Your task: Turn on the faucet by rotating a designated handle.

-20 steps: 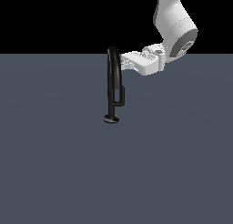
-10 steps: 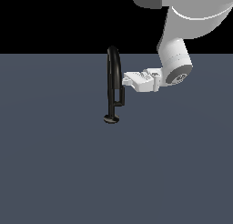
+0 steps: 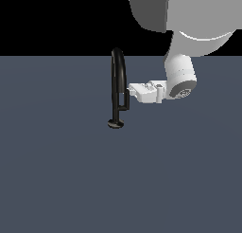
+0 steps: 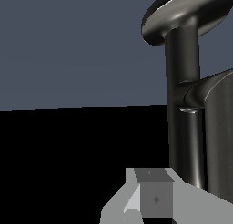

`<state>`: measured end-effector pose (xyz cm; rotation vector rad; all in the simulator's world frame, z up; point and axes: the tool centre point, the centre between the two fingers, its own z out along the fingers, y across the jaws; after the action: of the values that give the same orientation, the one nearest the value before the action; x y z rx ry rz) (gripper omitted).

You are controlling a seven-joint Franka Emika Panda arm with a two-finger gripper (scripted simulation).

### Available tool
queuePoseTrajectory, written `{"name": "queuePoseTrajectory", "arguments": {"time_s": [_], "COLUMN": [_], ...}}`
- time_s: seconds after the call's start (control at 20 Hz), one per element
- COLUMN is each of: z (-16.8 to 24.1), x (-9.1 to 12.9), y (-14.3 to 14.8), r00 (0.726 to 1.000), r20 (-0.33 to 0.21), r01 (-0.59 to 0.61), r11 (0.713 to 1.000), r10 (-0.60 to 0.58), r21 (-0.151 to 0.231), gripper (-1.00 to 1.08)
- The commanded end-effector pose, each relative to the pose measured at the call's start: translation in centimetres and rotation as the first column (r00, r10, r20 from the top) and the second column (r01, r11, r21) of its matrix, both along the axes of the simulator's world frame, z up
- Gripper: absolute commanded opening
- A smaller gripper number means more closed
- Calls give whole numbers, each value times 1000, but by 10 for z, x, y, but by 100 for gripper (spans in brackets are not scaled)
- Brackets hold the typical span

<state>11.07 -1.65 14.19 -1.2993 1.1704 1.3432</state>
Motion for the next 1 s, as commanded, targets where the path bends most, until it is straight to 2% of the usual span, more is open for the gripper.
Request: {"name": "queuePoseTrajectory", "arguments": {"time_s": [0.0,0.95], "z": [0,10], "x": [1,-28], "y": [0,-3], "r00": [1000,1000], "r20": [-1,-1], "r01": [2,2], "r11": [1000,1000], "r10": [-2,-2], "r21": [2,1], "gripper": [-100,-100]}}
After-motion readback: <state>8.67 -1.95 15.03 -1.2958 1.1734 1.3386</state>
